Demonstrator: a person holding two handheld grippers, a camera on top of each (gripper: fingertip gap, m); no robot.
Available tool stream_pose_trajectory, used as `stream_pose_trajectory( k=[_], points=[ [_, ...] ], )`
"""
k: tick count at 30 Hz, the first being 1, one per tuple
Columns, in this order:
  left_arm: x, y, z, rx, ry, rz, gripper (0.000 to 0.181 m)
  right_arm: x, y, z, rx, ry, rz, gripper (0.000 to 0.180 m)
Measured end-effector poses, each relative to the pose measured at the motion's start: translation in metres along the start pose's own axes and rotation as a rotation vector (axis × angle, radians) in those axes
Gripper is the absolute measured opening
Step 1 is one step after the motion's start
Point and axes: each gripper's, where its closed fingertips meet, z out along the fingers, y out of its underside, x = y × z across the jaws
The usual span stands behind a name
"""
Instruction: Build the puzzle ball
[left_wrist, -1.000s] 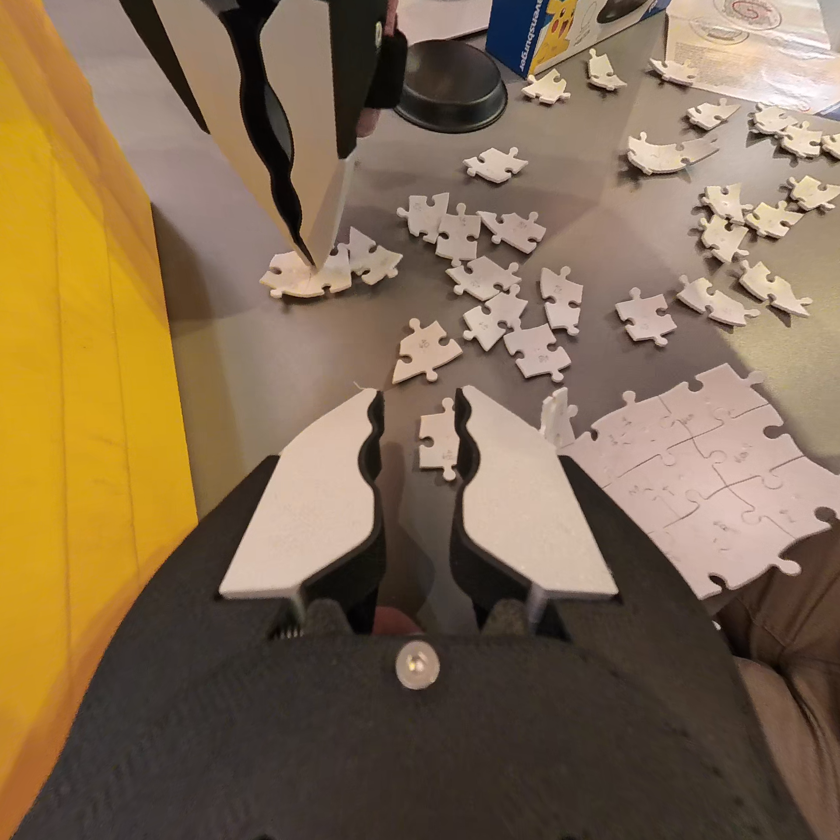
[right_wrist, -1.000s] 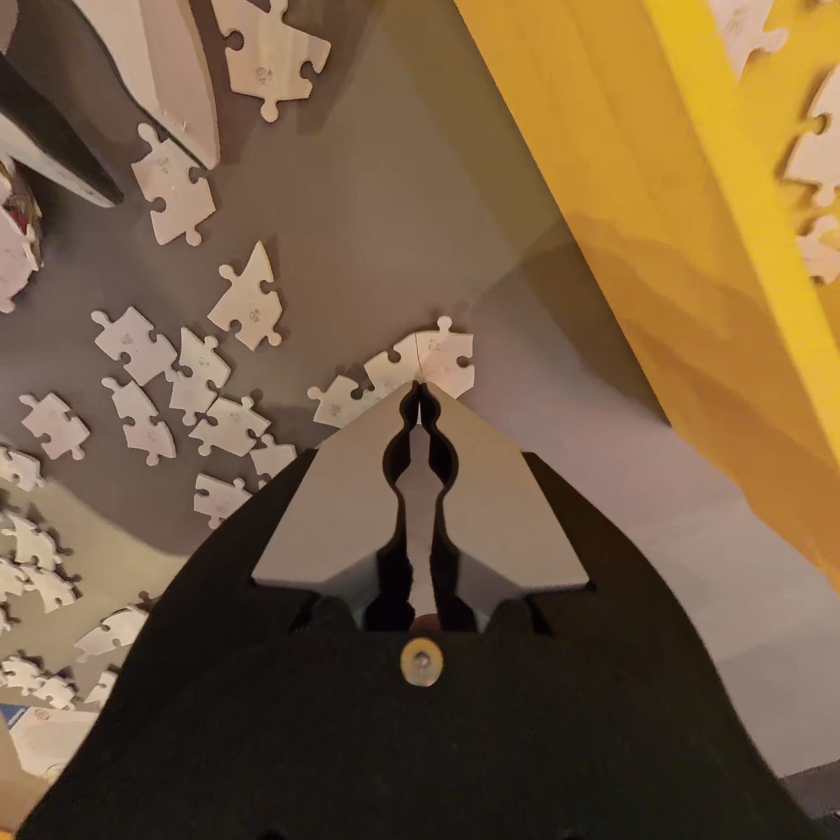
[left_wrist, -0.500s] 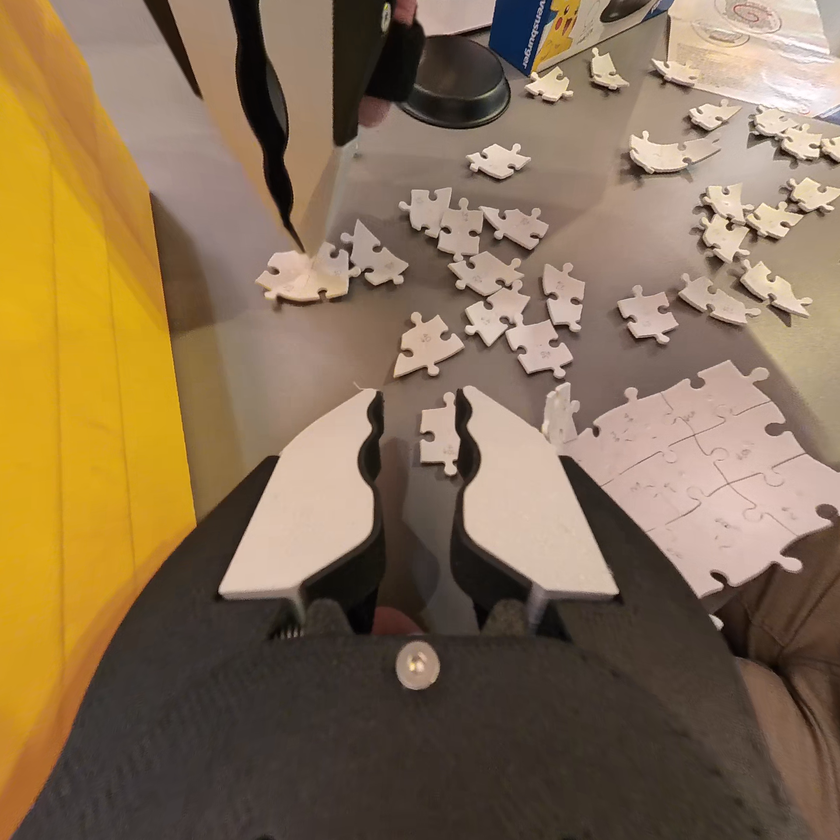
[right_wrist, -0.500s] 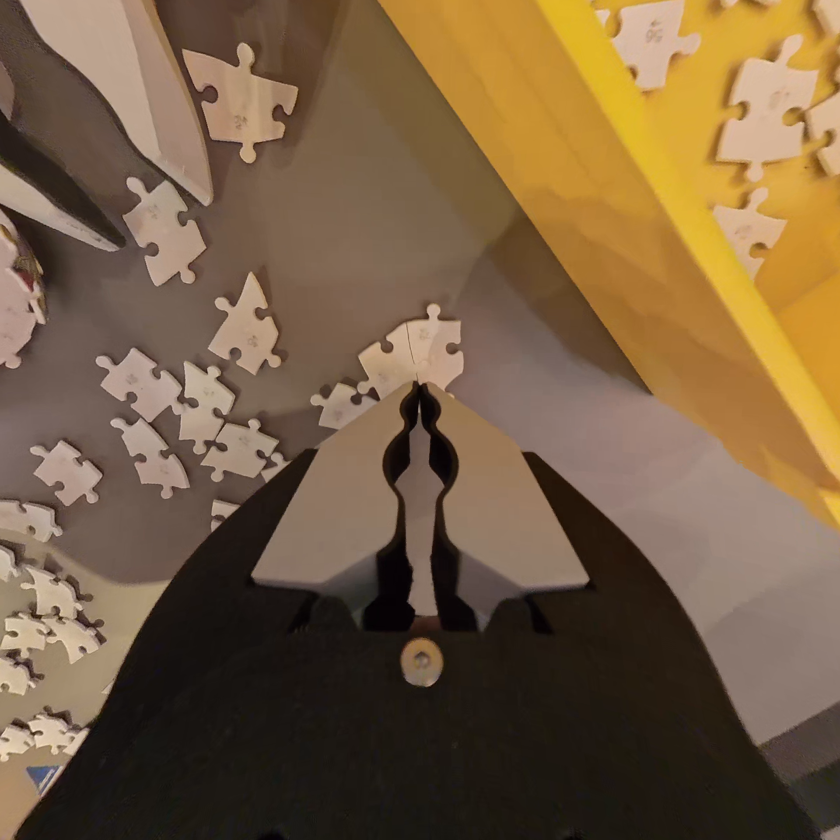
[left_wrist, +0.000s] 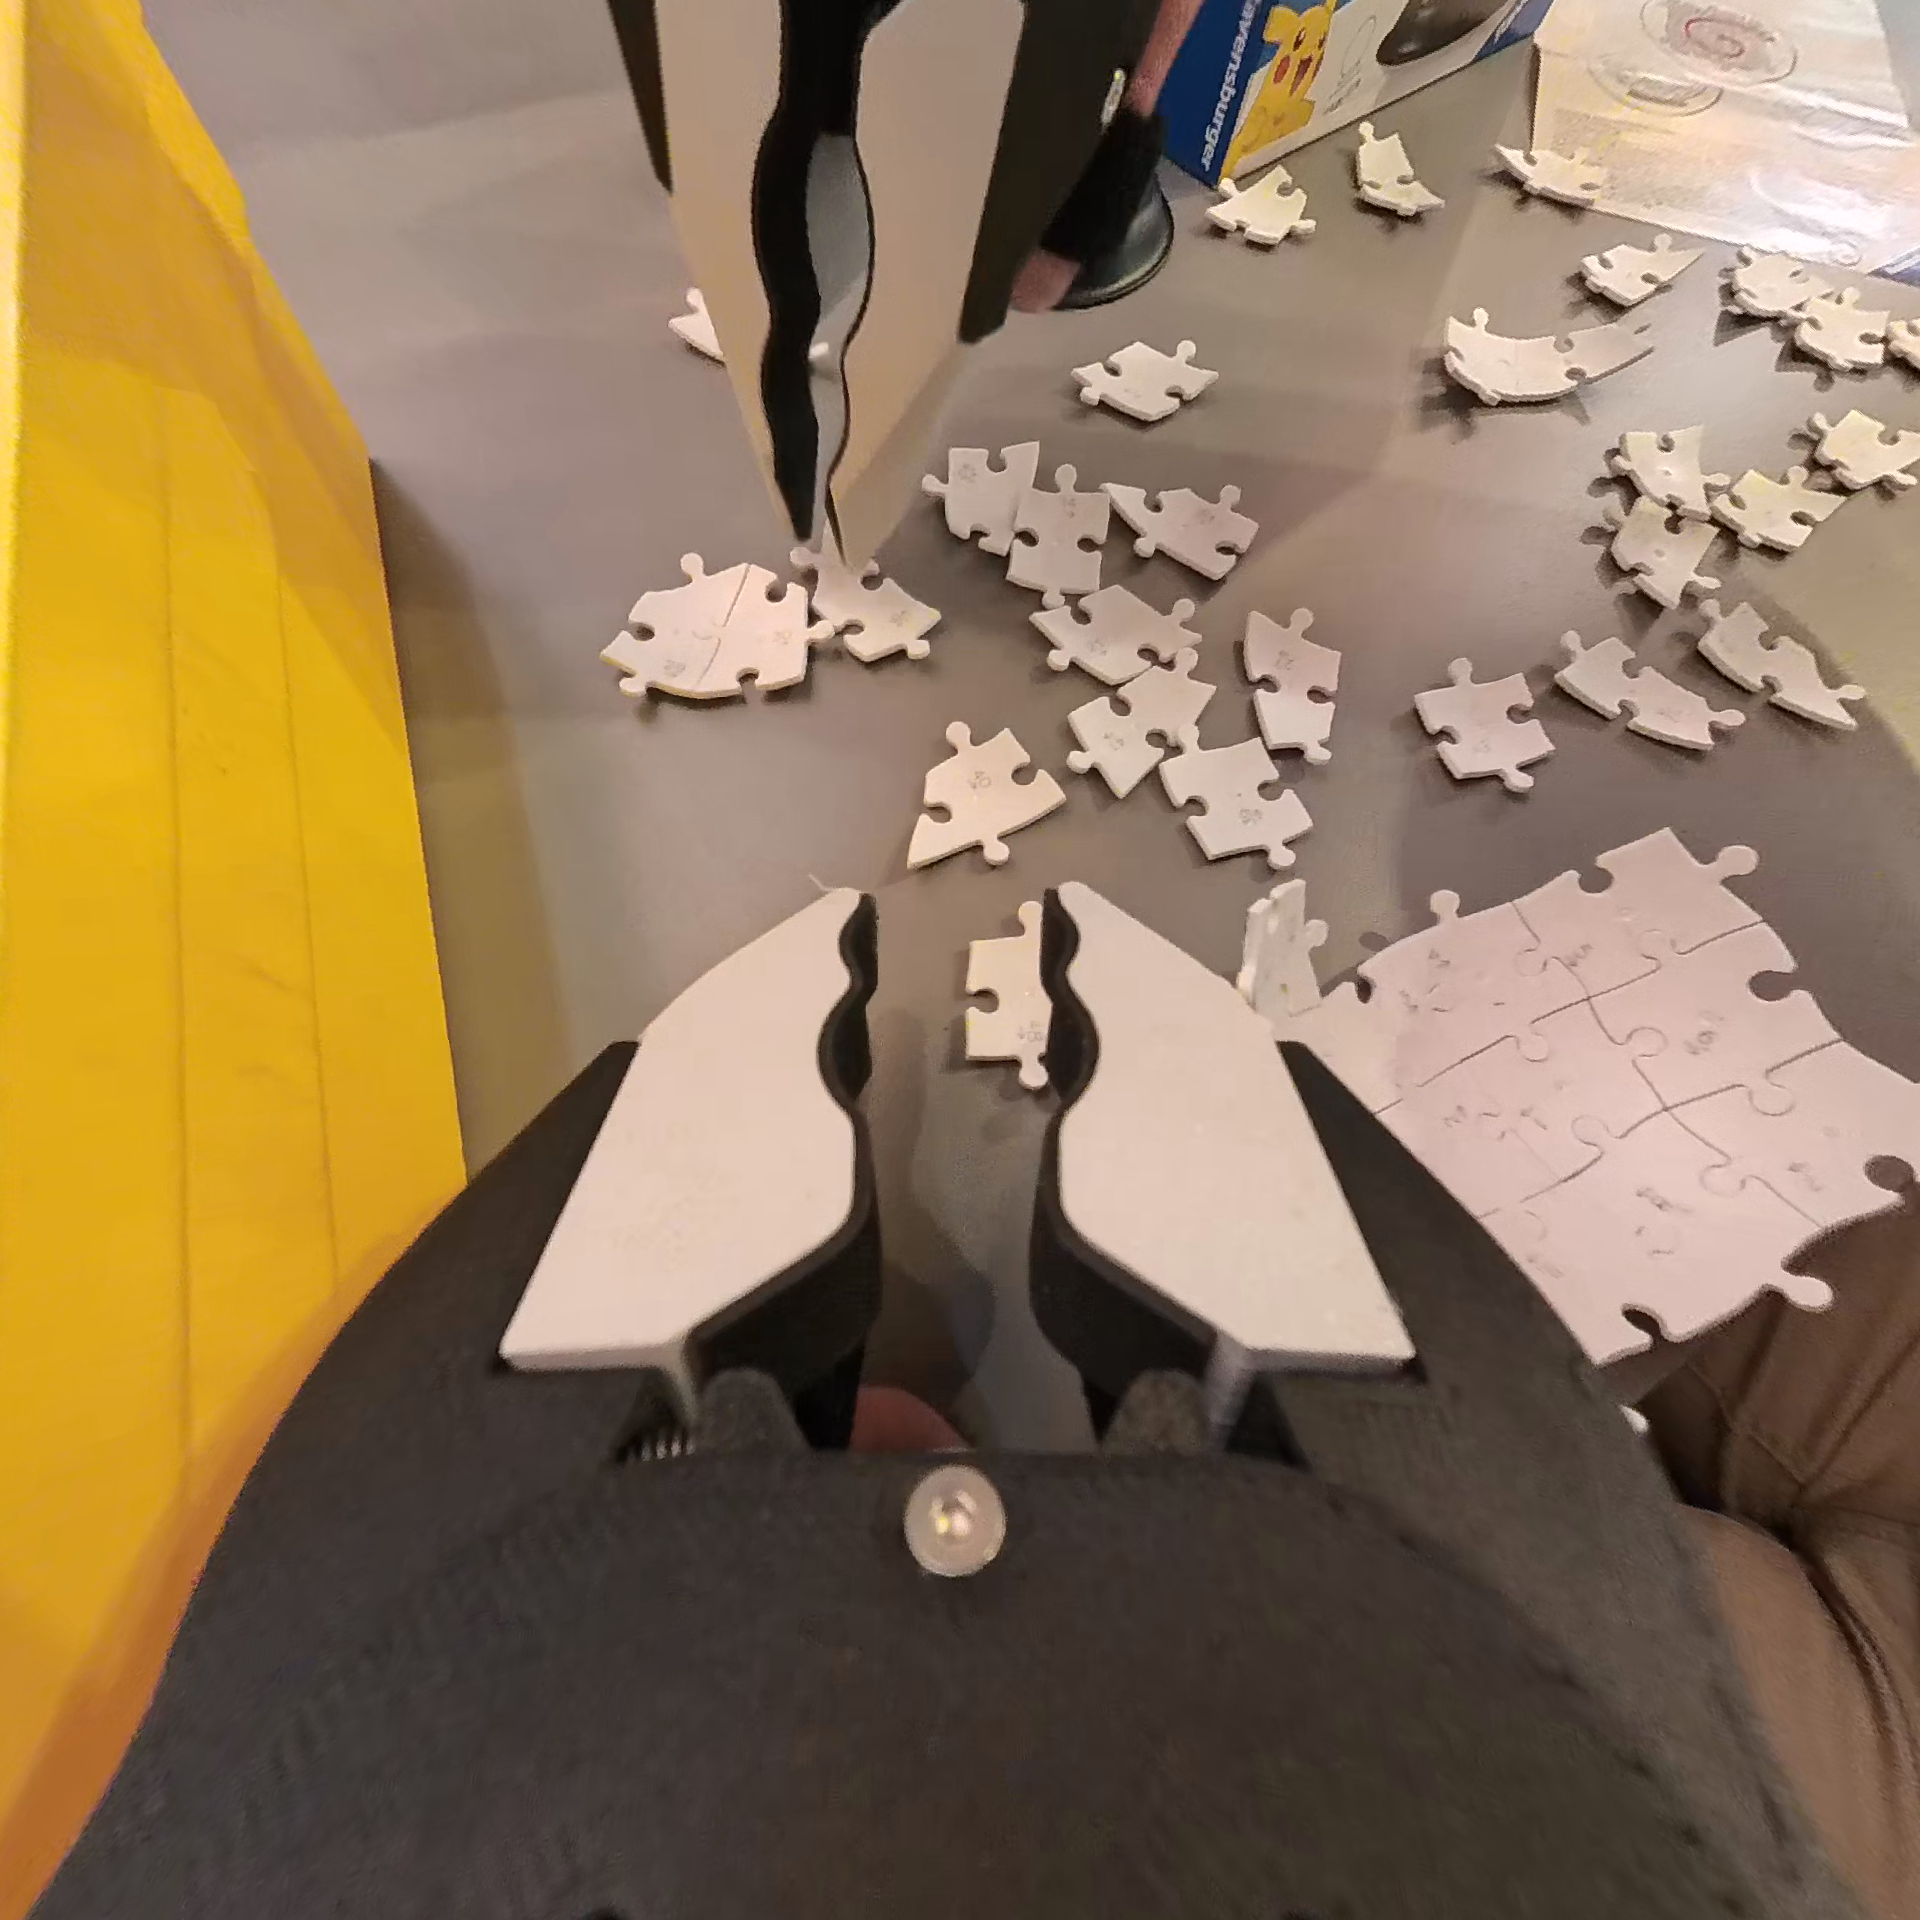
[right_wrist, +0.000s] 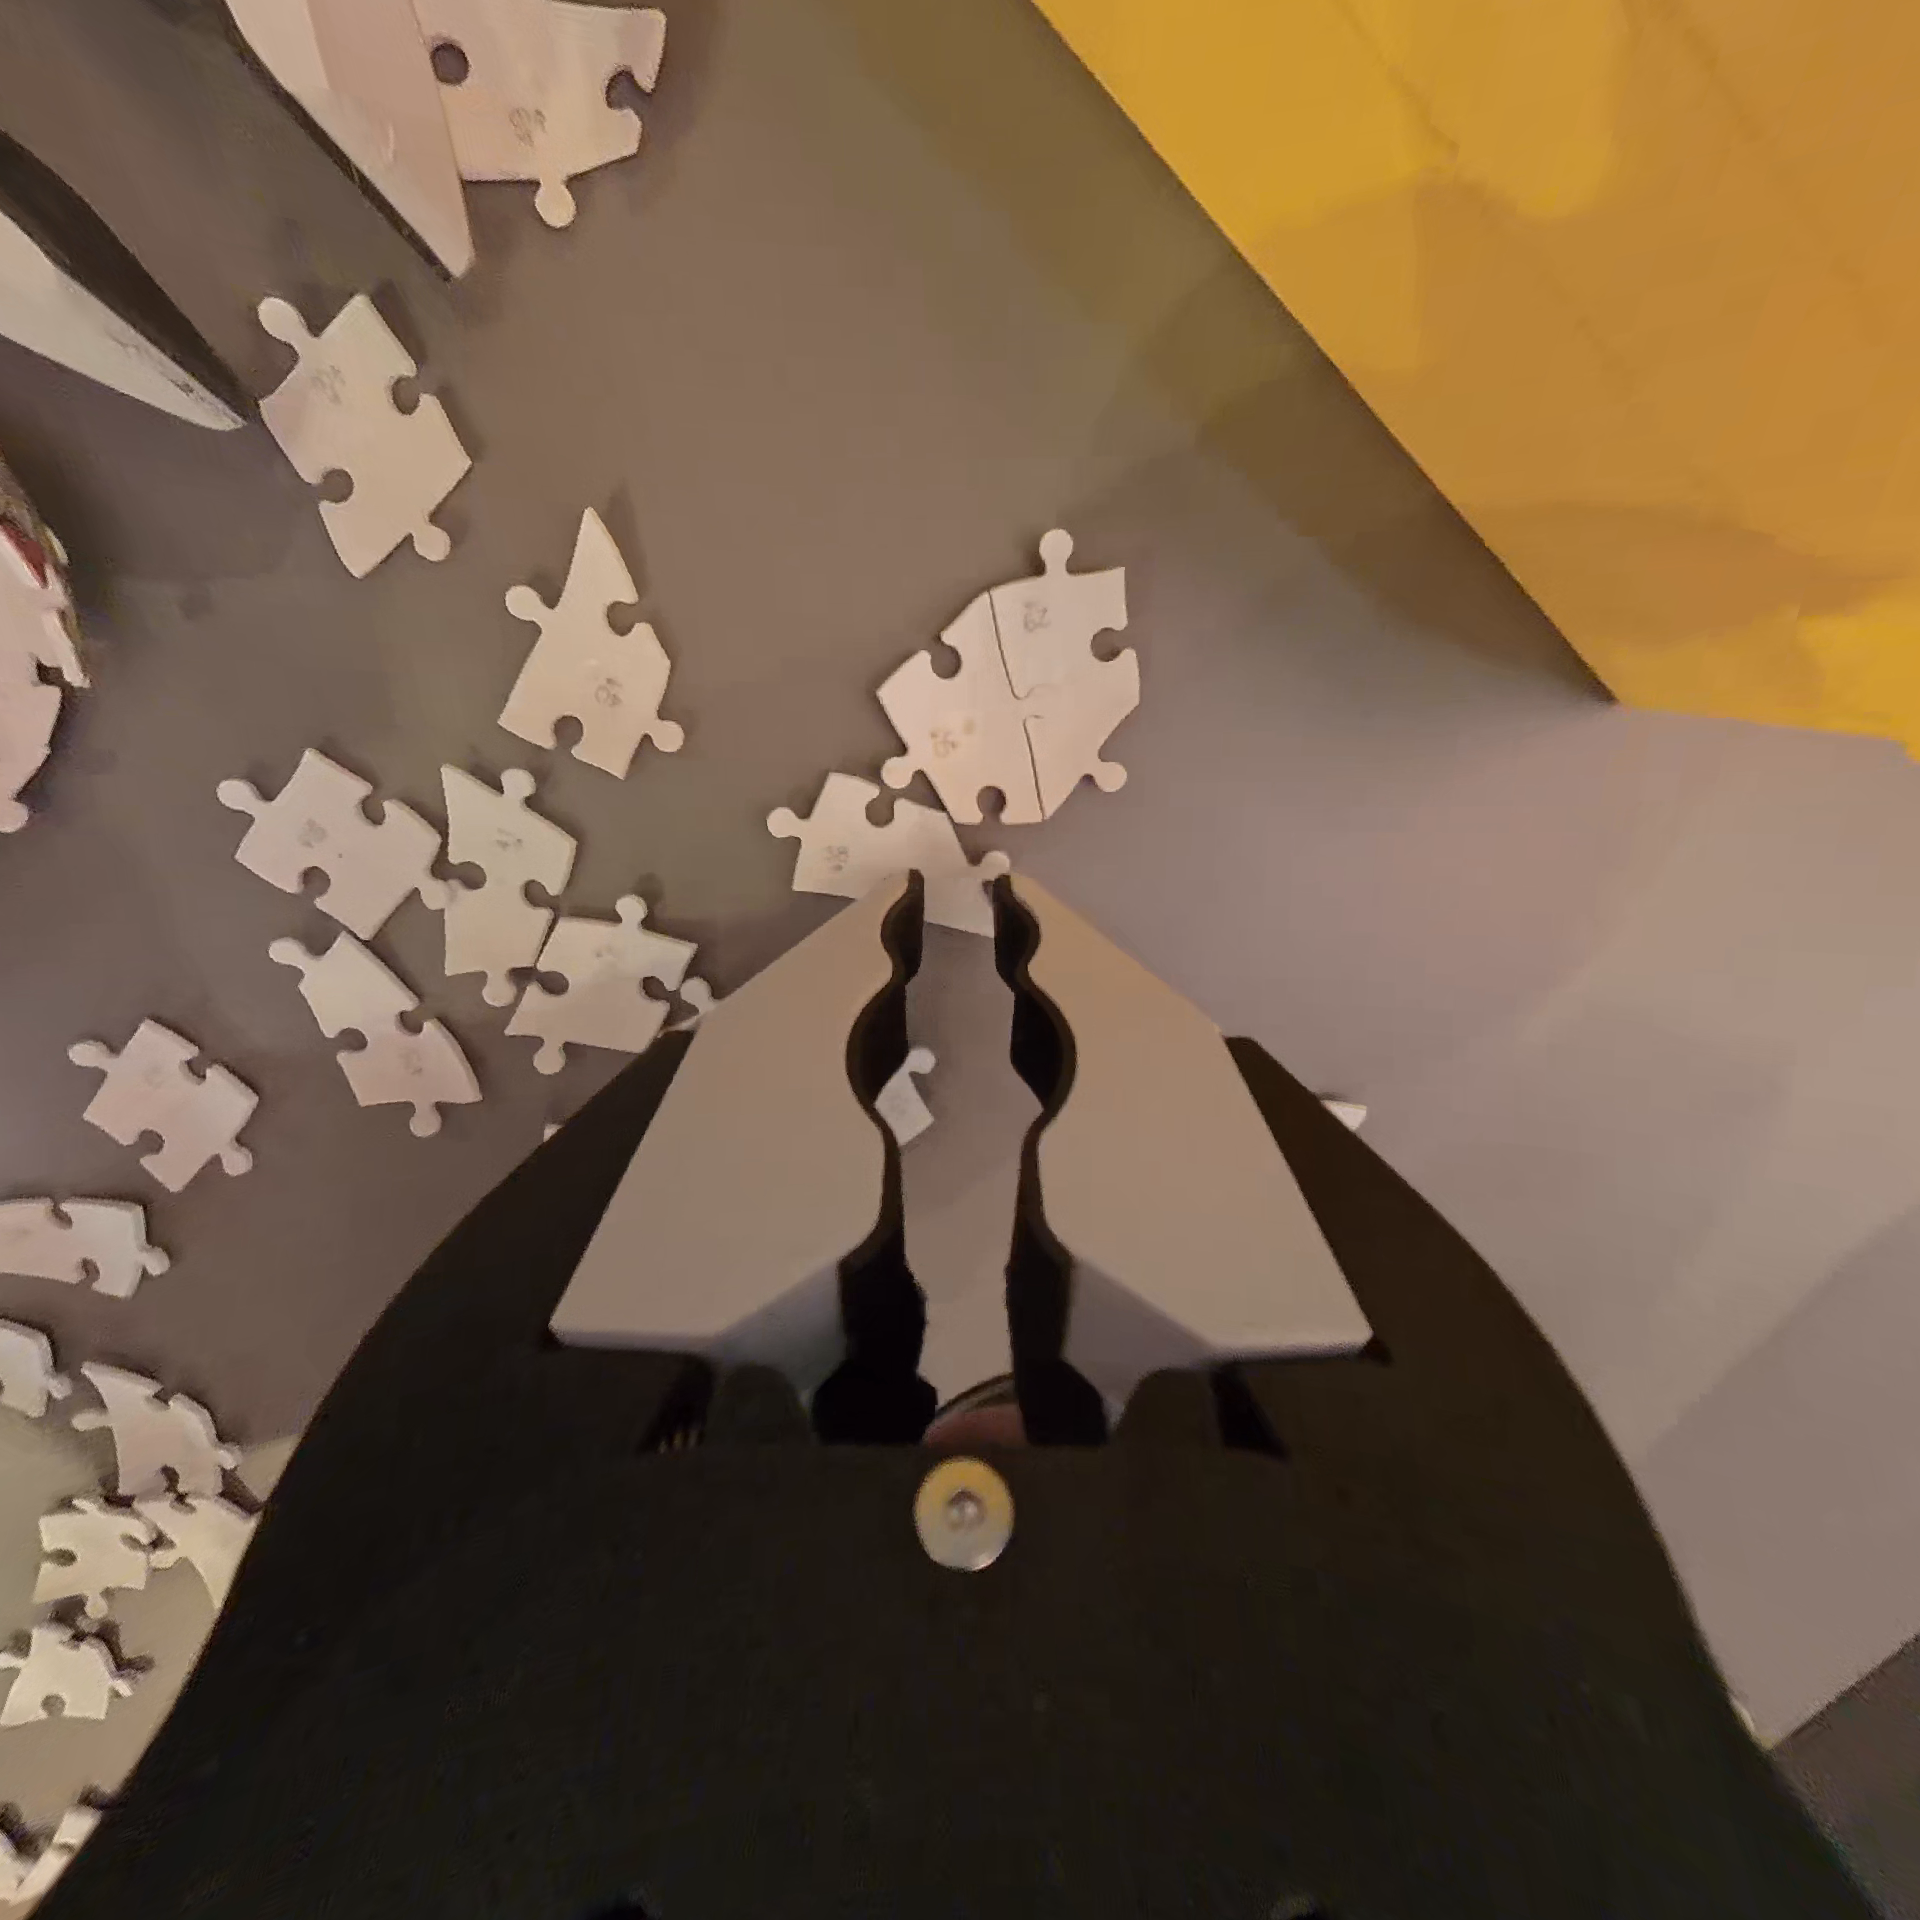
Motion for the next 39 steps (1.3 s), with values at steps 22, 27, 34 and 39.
stream_pose_trajectory(
  k=[22, 27, 34, 39],
  points=[
    [0.002, 0.0, -0.002, 0.011, 0.011, -0.009, 0.03, 0.041, 0.052, -0.059, 0.13, 0.235, 0.41, 0.026],
    [0.002, 0.0, -0.001, 0.013, 0.013, -0.013, 0.03, 0.054, 0.065, -0.046, 0.069, 0.317, 0.427, 0.045],
    [0.0, -0.001, -0.004, 0.014, 0.005, -0.009, 0.03, 0.043, 0.062, -0.024, 0.033, 0.256, 0.412, 0.037],
    [0.0, 0.0, -0.005, 0.014, 0.008, -0.012, 0.03, 0.011, 0.07, -0.031, -0.023, 0.207, 0.387, 0.04]
  ],
)
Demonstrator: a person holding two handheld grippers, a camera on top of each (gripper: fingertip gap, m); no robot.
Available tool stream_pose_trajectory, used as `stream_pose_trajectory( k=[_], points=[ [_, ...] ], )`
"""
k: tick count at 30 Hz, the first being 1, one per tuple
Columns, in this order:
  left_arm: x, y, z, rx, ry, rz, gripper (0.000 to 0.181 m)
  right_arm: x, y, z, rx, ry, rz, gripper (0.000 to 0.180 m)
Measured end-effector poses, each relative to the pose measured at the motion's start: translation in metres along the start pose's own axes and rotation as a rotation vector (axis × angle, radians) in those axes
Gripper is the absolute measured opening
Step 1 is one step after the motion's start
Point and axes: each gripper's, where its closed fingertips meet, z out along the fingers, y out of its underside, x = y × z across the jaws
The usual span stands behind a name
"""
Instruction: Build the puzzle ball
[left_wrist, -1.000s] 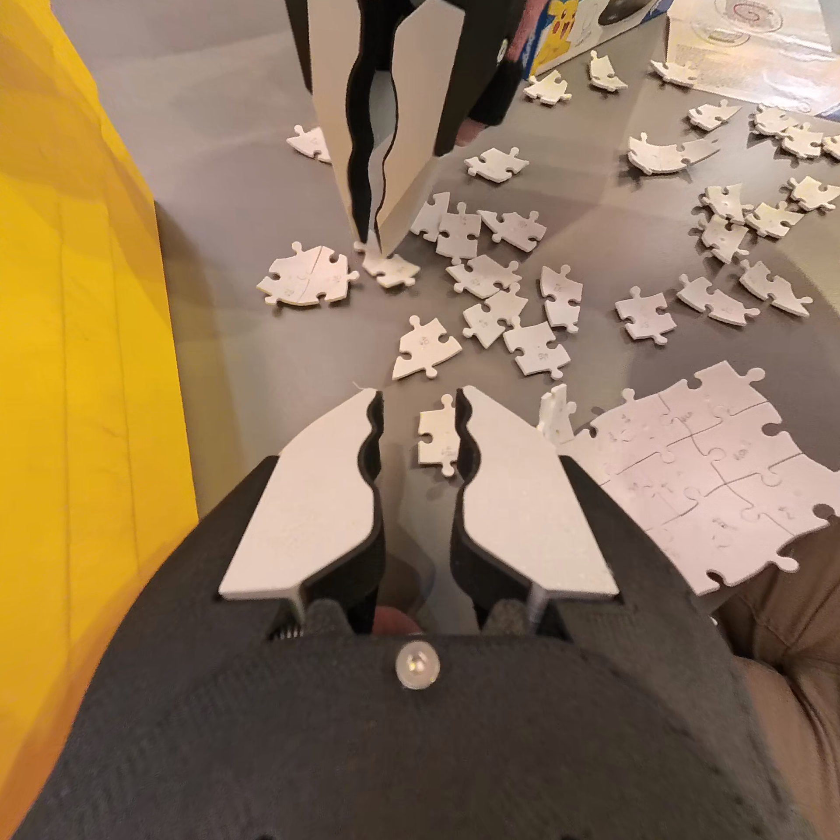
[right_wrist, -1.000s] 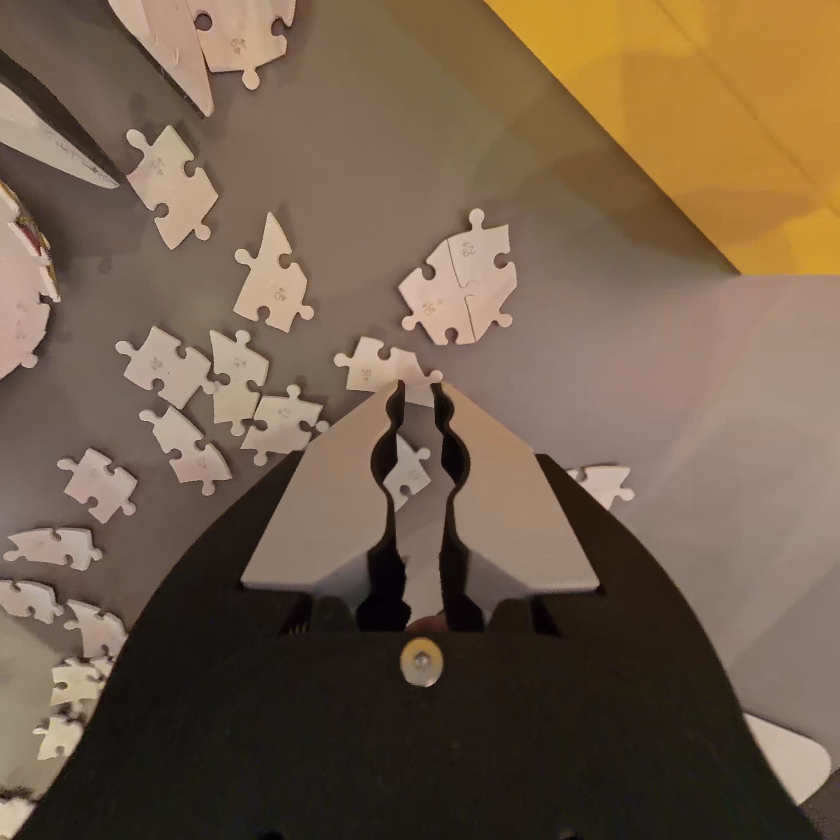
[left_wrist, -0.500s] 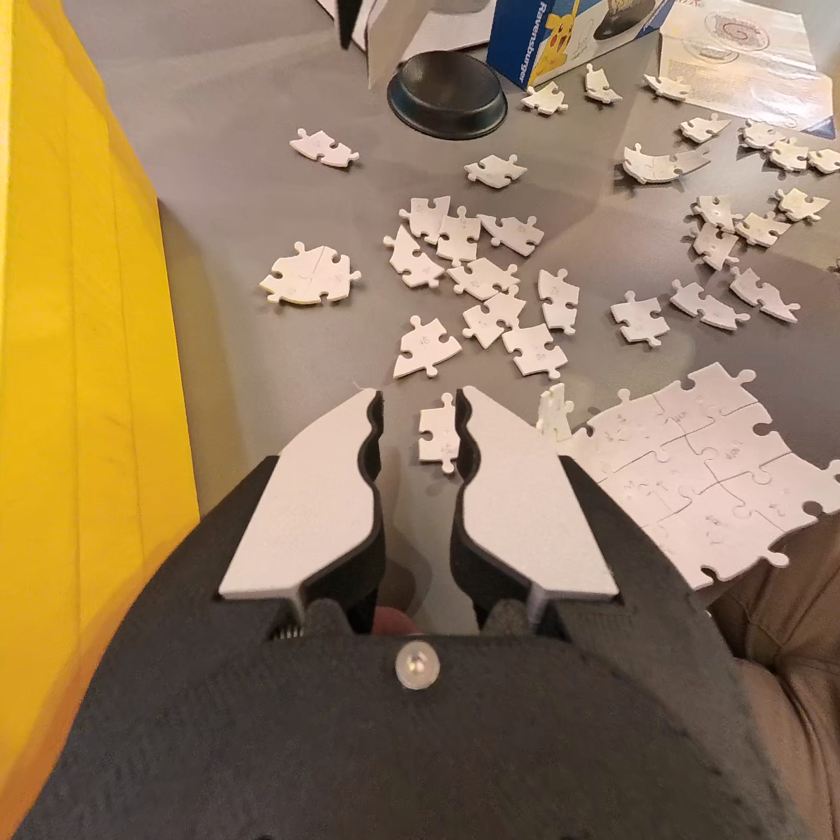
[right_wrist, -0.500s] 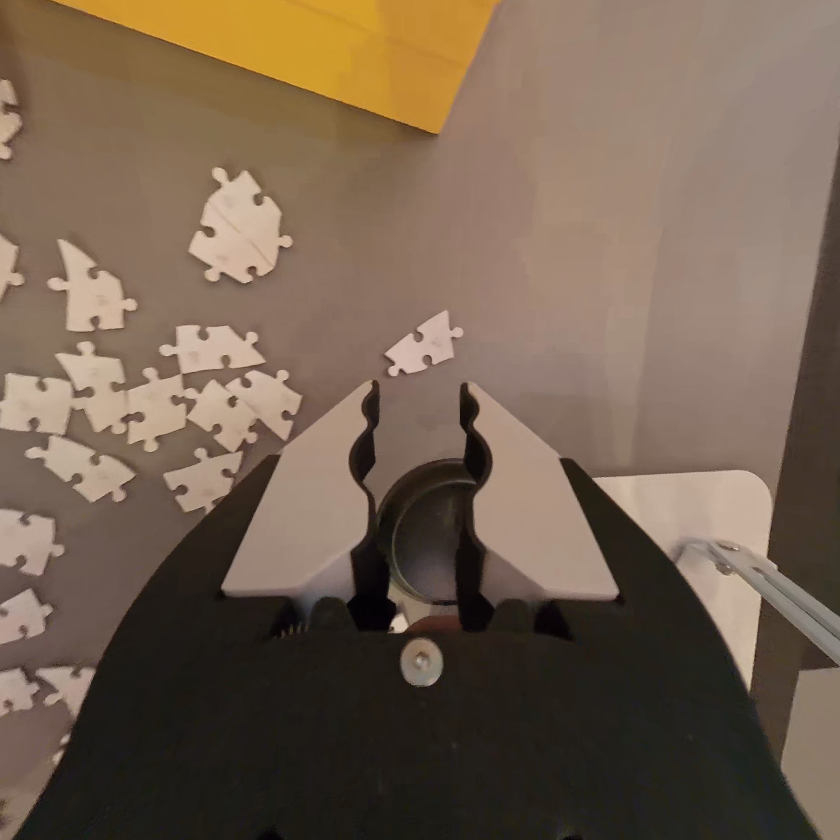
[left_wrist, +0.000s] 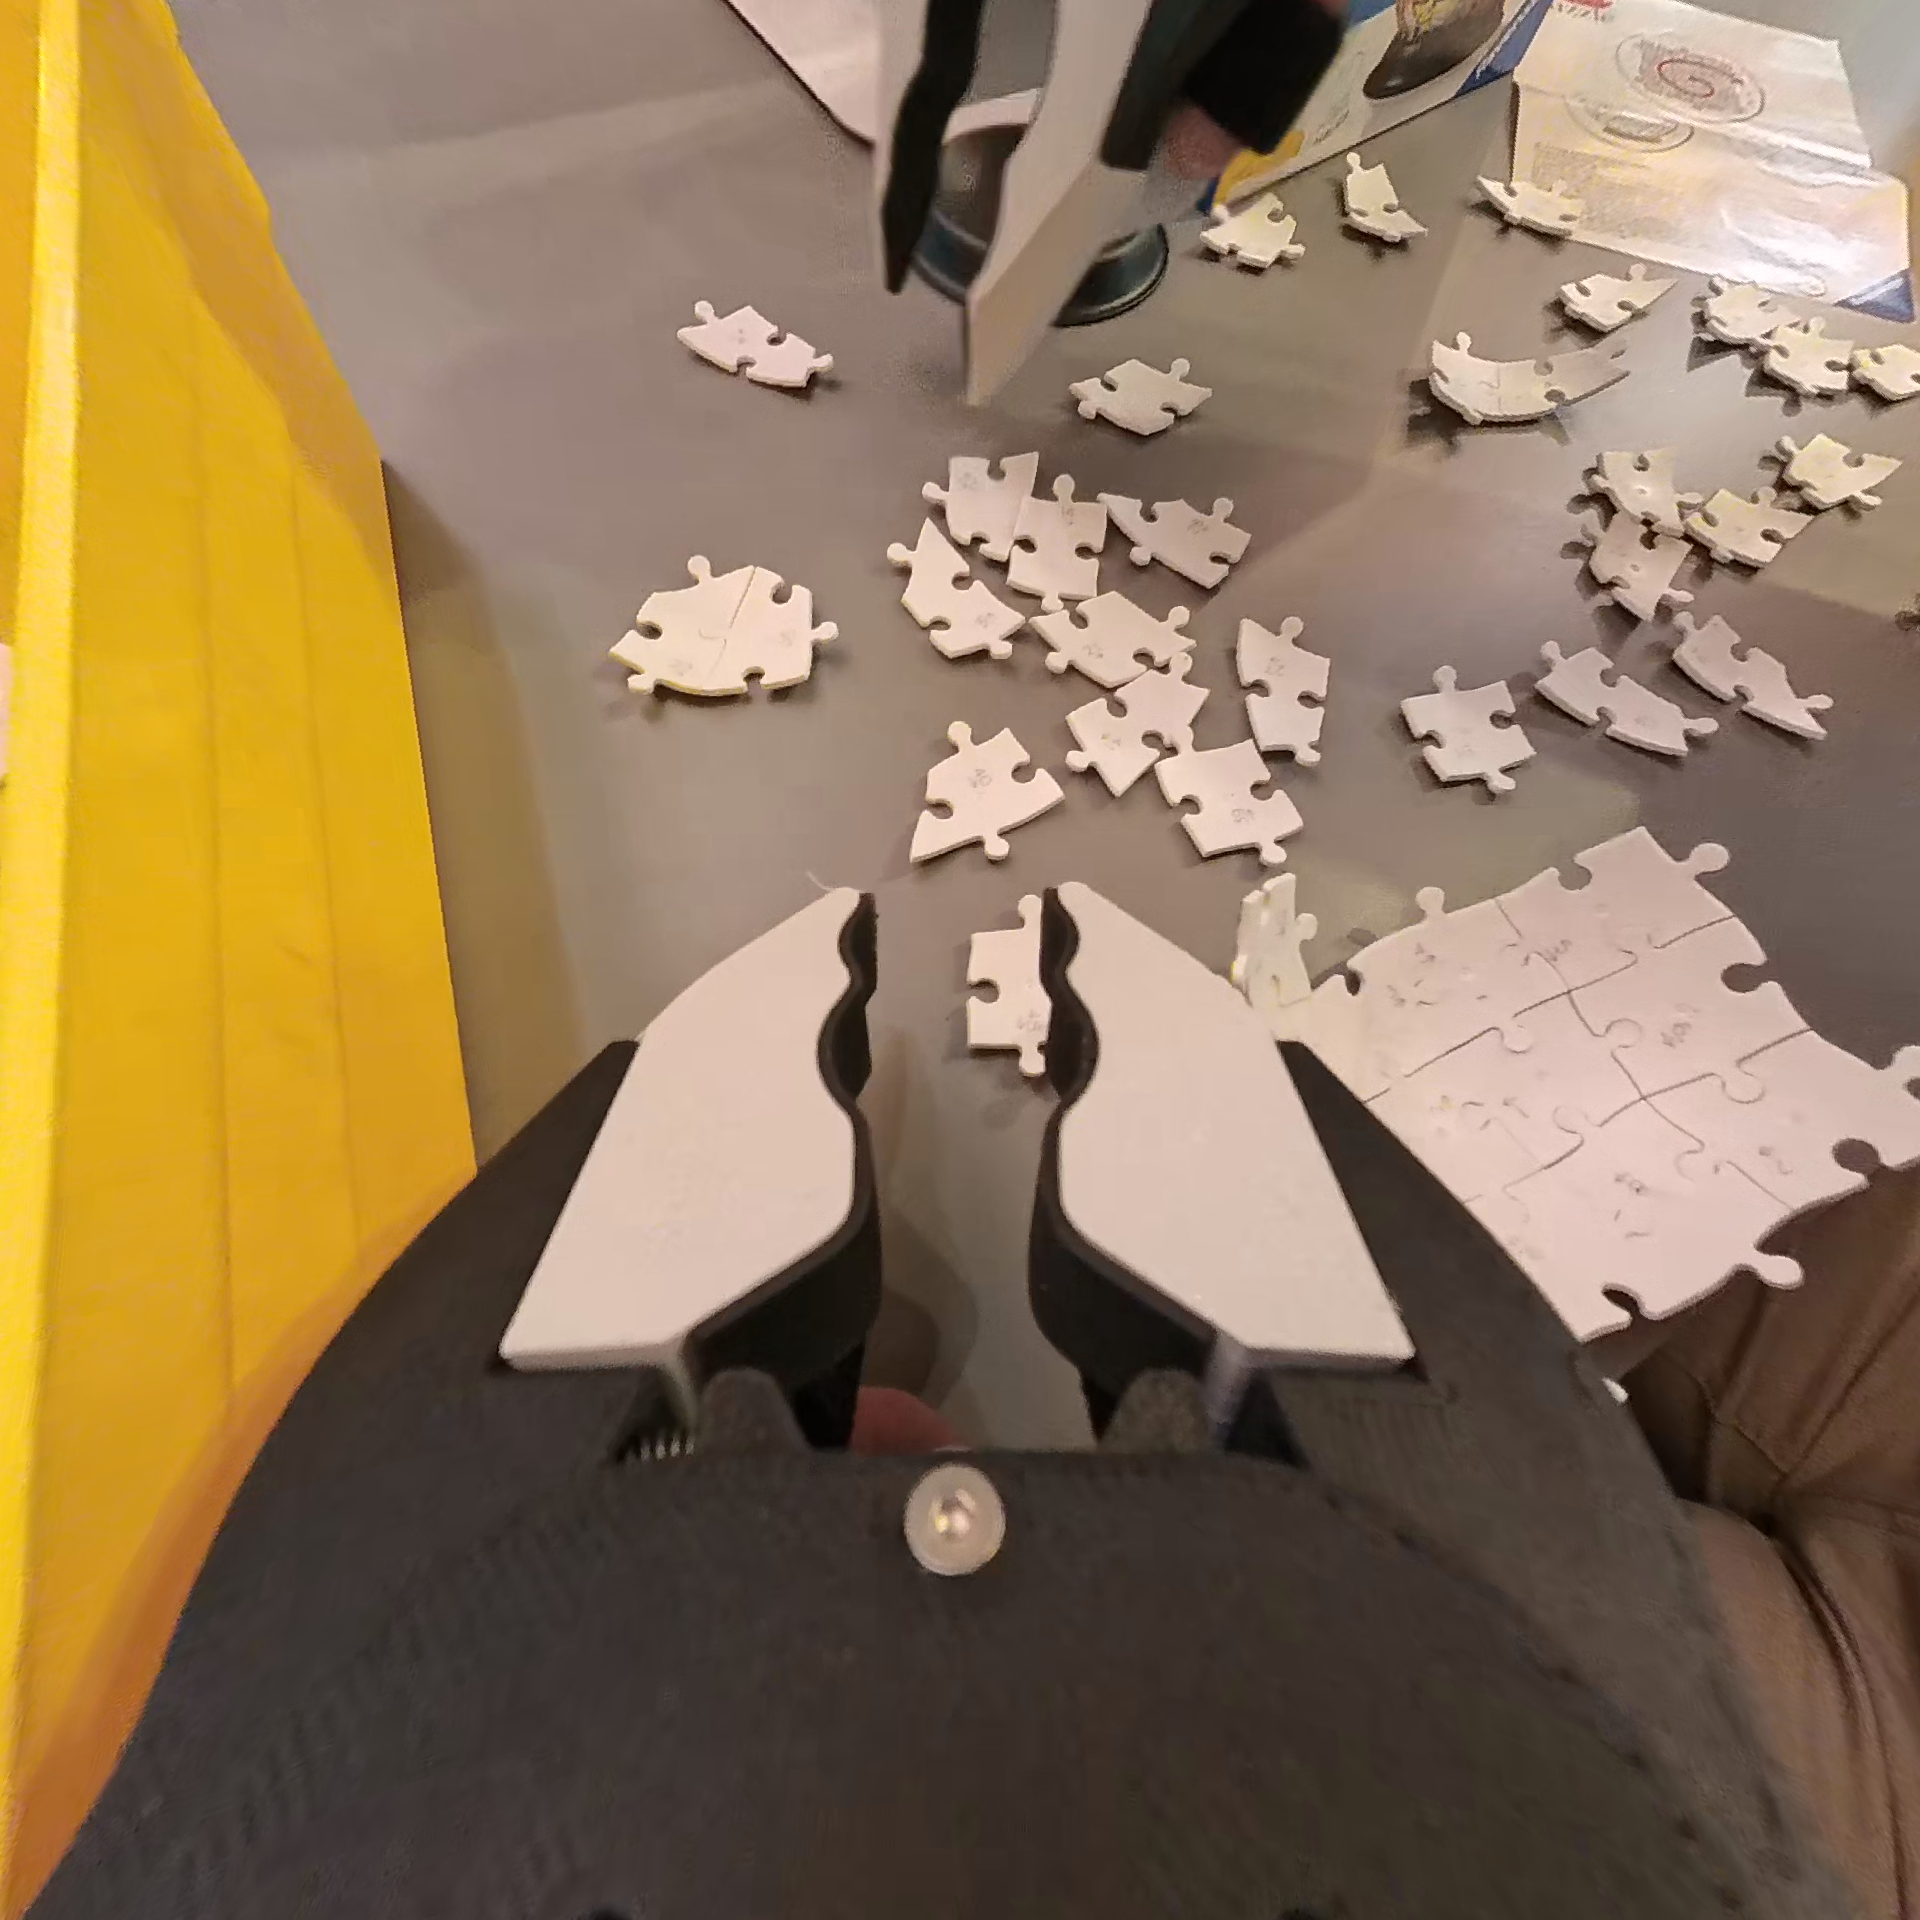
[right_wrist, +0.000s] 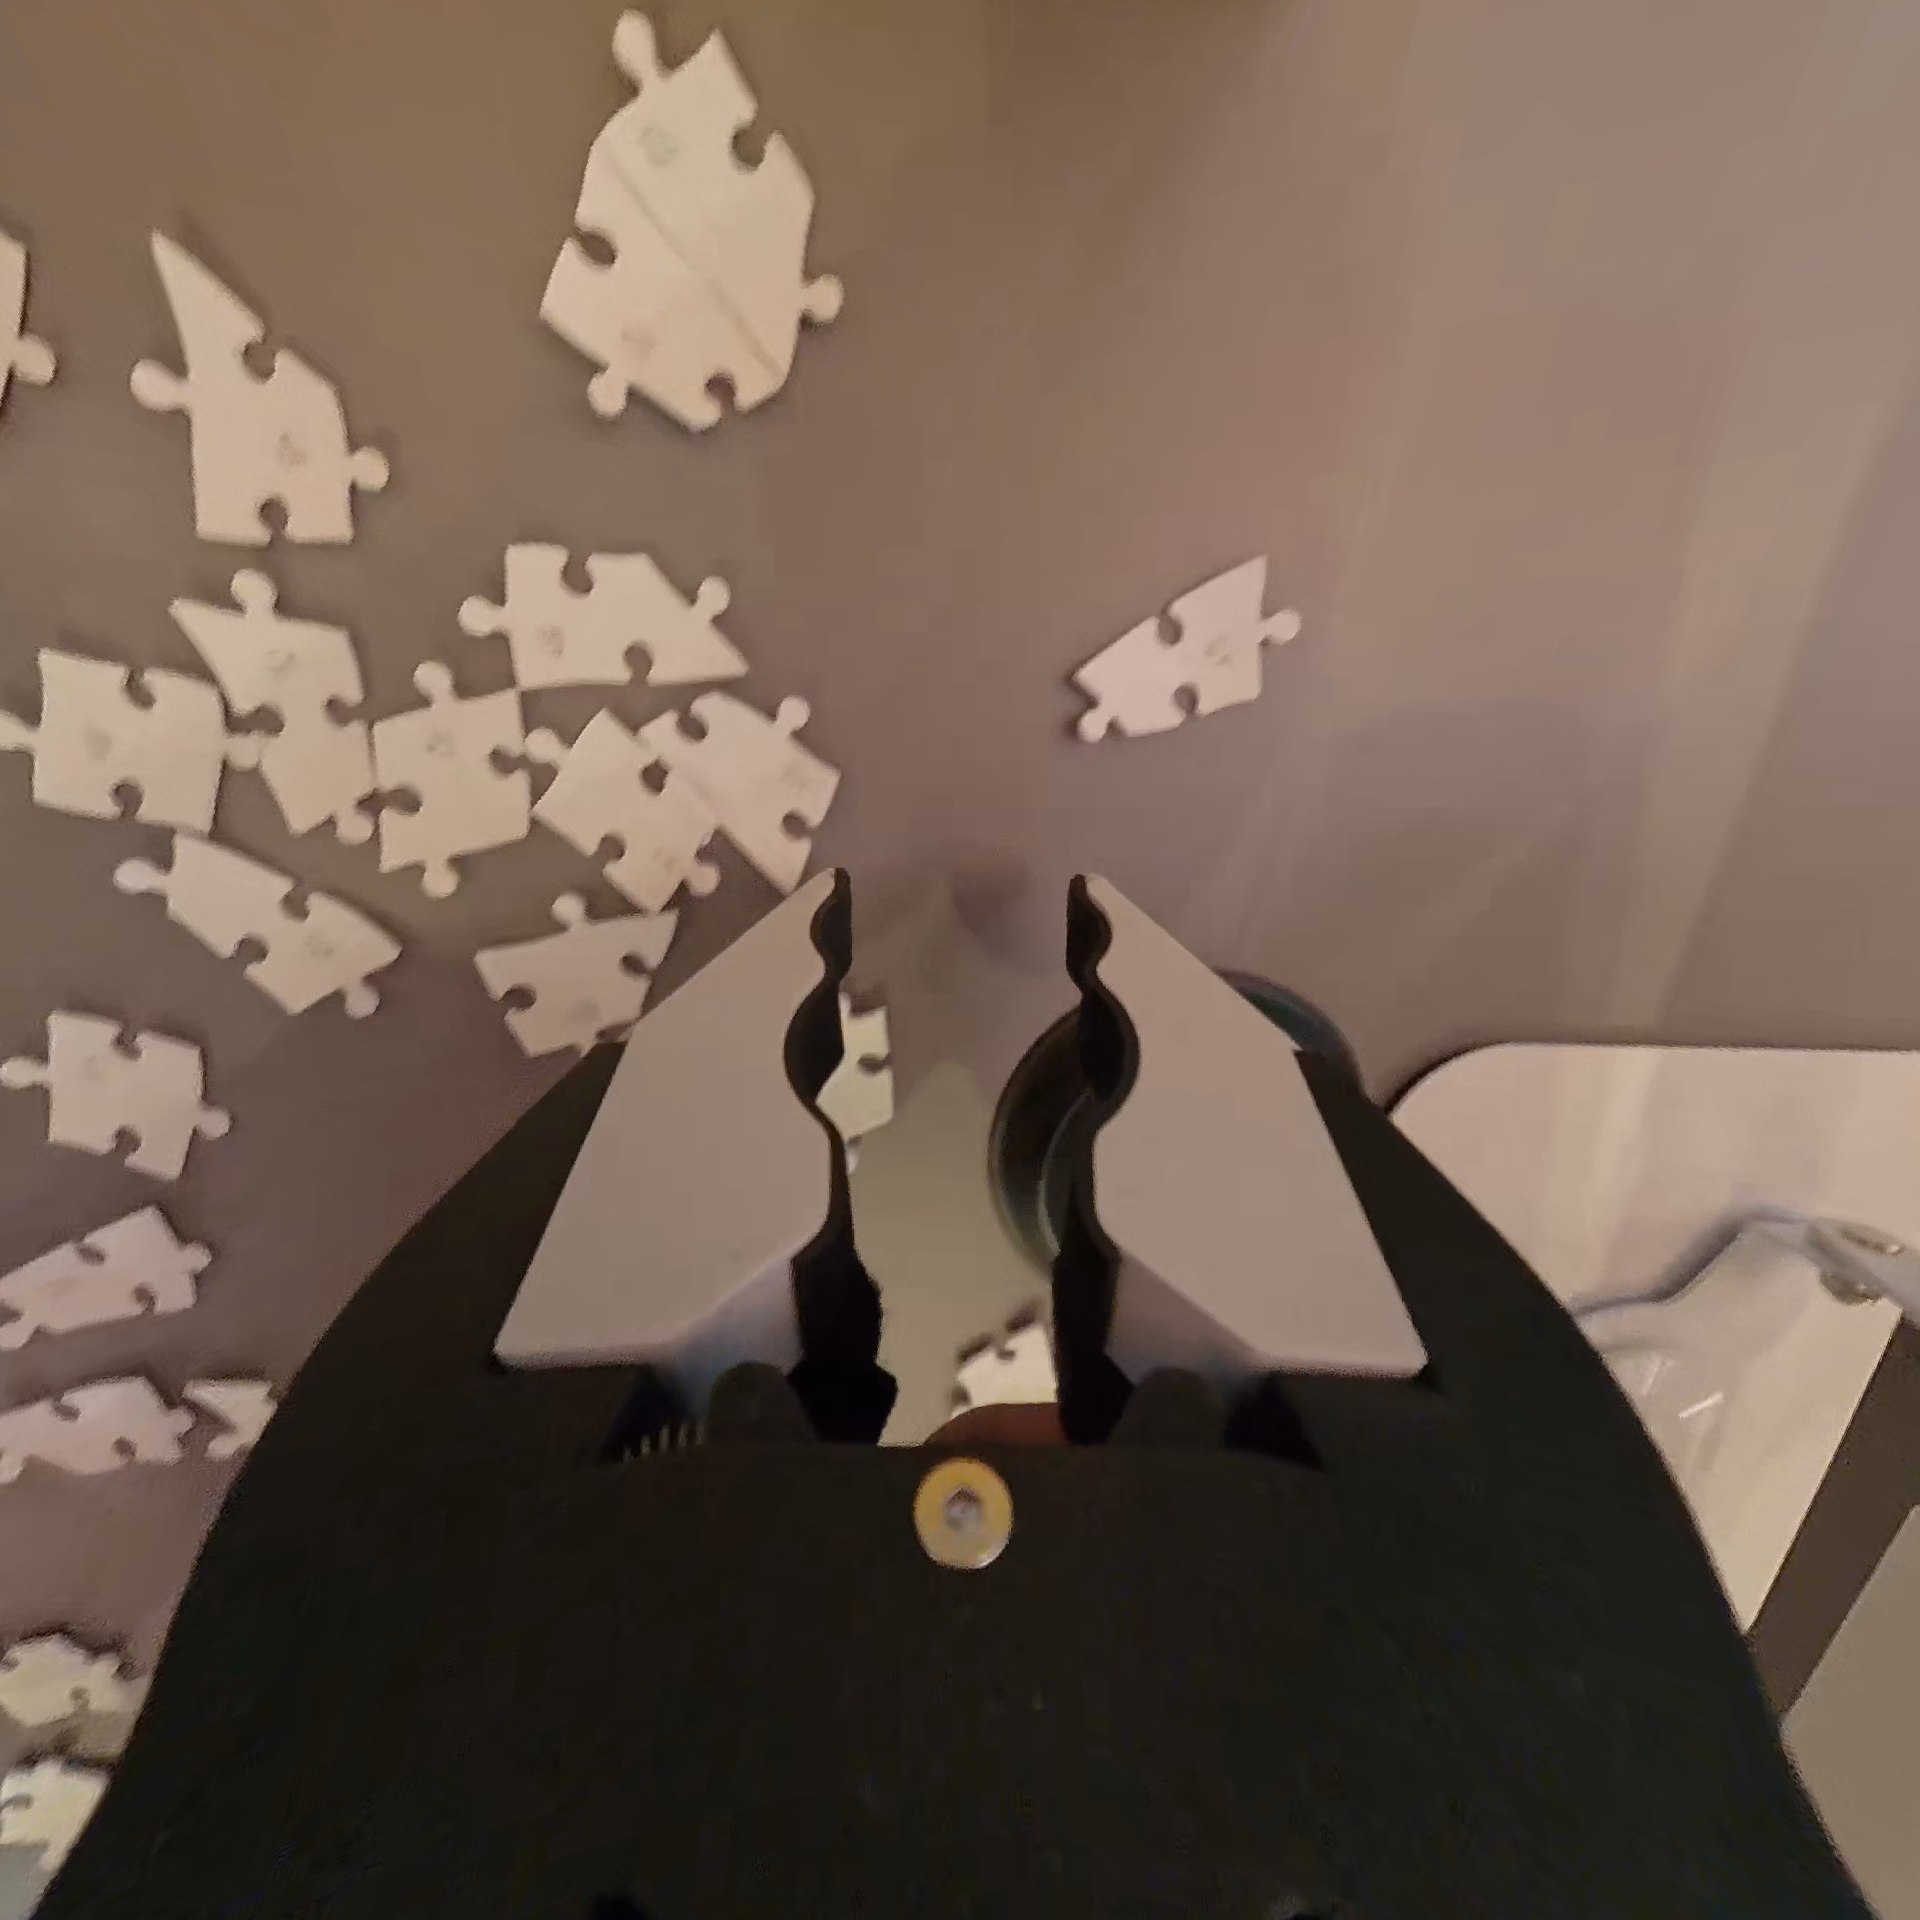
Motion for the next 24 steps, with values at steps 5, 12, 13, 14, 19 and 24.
stream_pose_trajectory(
  k=[5, 12, 13, 14, 19, 24],
  points=[
    [0.0, 0.001, -0.002, -0.003, 0.0, 0.003, 0.03, -0.025, 0.031, -0.004, -0.047, -0.04, 0.022, 0.042],
    [0.003, 0.001, -0.001, -0.004, 0.004, 0.005, 0.03, -0.029, 0.052, -0.006, -0.057, 0.006, 0.055, 0.037],
    [0.003, 0.0, -0.001, -0.005, 0.003, 0.008, 0.03, -0.03, 0.053, -0.006, -0.059, 0.009, 0.053, 0.034],
    [0.003, 0.0, -0.001, -0.005, 0.002, 0.009, 0.03, -0.03, 0.053, -0.006, -0.049, 0.009, 0.057, 0.029],
    [0.003, 0.0, 0.0, -0.005, 0.0, 0.009, 0.03, -0.03, 0.055, -0.006, -0.003, -0.004, 0.099, 0.024],
    [0.002, 0.0, 0.0, -0.005, -0.002, 0.007, 0.03, -0.027, 0.047, -0.011, 0.067, 0.003, 0.118, 0.0]
  ],
)
